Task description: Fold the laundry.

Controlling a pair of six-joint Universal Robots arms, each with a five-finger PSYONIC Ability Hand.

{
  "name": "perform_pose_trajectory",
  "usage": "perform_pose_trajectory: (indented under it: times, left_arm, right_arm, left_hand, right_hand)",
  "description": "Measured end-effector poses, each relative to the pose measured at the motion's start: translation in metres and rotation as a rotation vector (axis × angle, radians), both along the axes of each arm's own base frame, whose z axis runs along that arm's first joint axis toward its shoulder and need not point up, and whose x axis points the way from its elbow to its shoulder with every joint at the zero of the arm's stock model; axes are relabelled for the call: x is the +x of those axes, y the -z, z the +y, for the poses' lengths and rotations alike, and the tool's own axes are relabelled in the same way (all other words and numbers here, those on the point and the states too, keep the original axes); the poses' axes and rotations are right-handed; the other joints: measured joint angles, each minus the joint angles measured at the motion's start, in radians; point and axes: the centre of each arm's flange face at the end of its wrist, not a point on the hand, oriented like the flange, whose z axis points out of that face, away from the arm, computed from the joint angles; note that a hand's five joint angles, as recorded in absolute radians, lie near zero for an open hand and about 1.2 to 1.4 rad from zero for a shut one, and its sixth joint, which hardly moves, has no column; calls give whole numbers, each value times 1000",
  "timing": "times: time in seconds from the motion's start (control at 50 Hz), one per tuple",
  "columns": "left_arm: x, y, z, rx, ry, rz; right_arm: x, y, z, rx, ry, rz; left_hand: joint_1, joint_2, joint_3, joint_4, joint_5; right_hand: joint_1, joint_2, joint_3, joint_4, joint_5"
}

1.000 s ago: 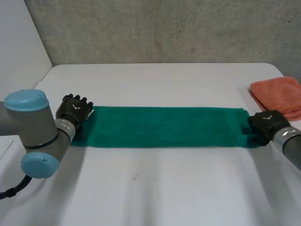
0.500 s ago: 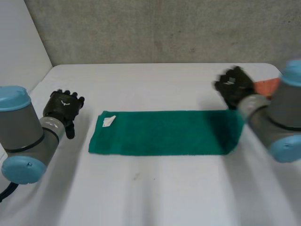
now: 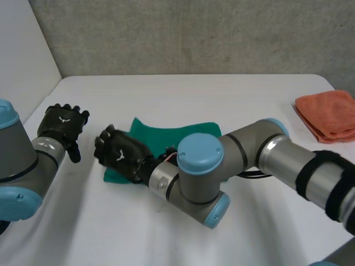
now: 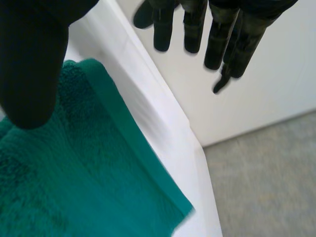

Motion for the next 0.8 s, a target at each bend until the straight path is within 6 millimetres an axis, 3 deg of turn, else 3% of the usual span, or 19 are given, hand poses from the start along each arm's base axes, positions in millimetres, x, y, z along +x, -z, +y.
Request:
perform_pose_trajectory:
  times: [0.14,0.16,0.26,0.28,0.34,0.36,0.46,0.58,0.7,0.8]
  left_arm:
    - [-5,-1,1,-4,15,1]
    - [-10,-1,3,-8,30,3]
    - [-25,-3,11,-15,78,7]
    - [-31,-3,15,-17,96,8]
    - [-37,-3,19,-19,117,9]
    - [-44,-3,23,-18,139,10]
    - [-57,1,31,-13,178,9]
    - [-66,4,37,-9,206,7]
    - [-68,6,39,-4,212,5]
    - [-68,6,39,-2,211,5]
  right_arm:
    - [-27,-38,-23,175,186,-53]
    - [-50,-54,-39,292,295,-91]
    - [-84,-63,-56,448,426,-115]
    - [-107,-60,-63,544,506,-106]
    - [-119,-55,-66,589,545,-92]
    - [-136,-44,-70,642,597,-67]
    - [-160,-22,-73,713,670,-17]
    - [-171,-5,-75,739,700,0]
    - [-173,4,-81,718,704,-28]
    - [-180,7,-90,706,731,-49]
  left_hand:
    - [0,0,0,0,0]
    - [0,0,0,0,0]
    - [0,0,0,0,0]
    - [0,0,0,0,0]
    - [0,0,0,0,0]
    - [0,0,0,0,0]
    - [0,0,0,0,0]
    - [0,0,0,0,0]
    - [0,0,0,0,0]
    - [0,0,0,0,0]
  right_hand:
    - [-57,-86,-96,-78,-78]
    - [-57,-86,-96,-78,-78]
    - [-57,-86,-96,-78,-78]
    - [-57,-86,-96,-78,-78]
    - [-56,-83,-92,-77,-77]
    - [-29,-41,-47,-50,-44]
    - [93,93,96,93,80]
    - [225,251,247,246,218]
    - [674,799,792,785,755]
    - [708,873,873,878,838]
